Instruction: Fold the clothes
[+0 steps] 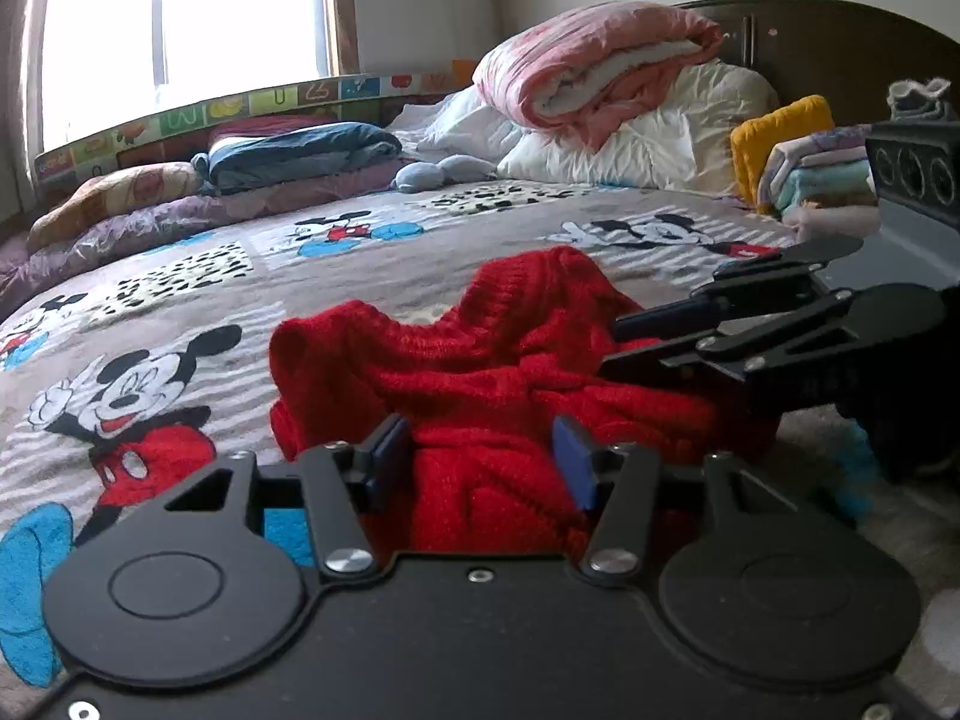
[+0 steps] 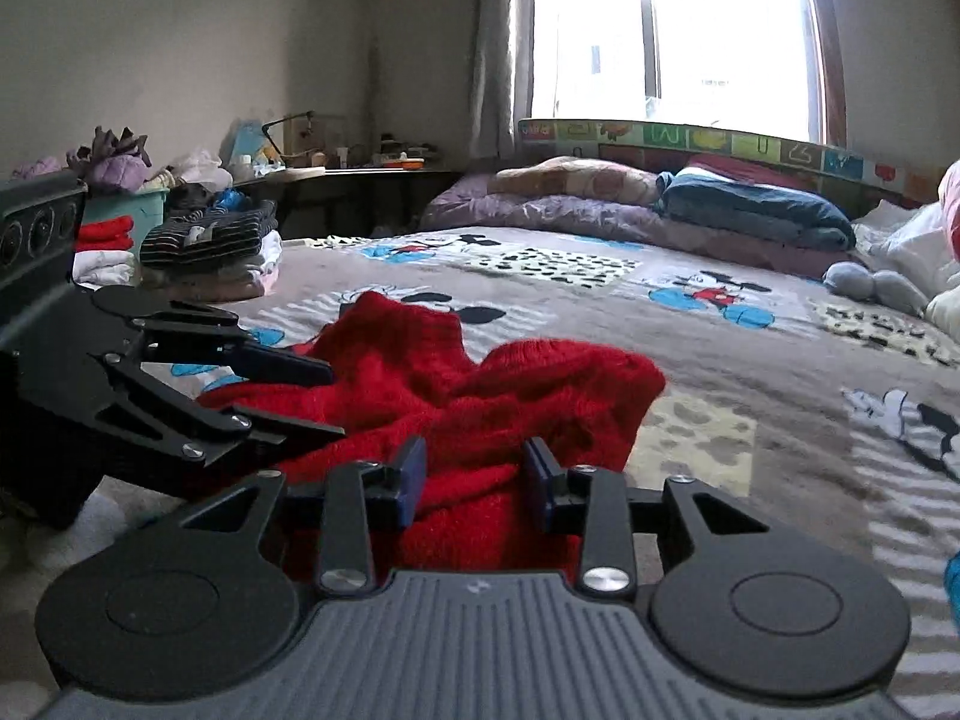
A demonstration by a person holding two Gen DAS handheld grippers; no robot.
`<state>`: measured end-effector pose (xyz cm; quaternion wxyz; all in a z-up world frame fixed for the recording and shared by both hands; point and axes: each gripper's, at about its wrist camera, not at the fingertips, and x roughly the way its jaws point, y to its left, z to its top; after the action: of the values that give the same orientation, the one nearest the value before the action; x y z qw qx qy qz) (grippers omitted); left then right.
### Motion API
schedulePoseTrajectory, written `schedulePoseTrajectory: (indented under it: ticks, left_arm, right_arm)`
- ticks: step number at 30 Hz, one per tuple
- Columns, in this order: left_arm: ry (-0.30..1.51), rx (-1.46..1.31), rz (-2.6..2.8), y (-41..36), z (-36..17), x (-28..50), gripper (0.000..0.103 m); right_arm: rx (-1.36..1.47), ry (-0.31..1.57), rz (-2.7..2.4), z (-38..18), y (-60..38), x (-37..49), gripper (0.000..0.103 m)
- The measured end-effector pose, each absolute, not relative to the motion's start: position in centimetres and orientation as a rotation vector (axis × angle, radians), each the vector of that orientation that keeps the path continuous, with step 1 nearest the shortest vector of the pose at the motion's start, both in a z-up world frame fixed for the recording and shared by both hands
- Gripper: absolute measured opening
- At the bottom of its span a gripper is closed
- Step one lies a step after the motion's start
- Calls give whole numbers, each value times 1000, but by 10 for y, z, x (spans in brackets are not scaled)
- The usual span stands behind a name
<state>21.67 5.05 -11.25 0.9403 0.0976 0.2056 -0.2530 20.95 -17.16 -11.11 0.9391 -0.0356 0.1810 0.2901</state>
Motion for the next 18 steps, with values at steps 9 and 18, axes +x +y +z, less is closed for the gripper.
schedulePoseTrajectory:
  ticks: [9, 18]
  left_arm:
    - [435, 165, -534, 54, -101, 214, 54]
    - [328, 180, -553, 57, -83, 234, 54]
  right_arm:
    - [-11, 406, 615, -116, -175, 218, 38]
    - [-27, 299, 612, -79, -190, 220, 54]
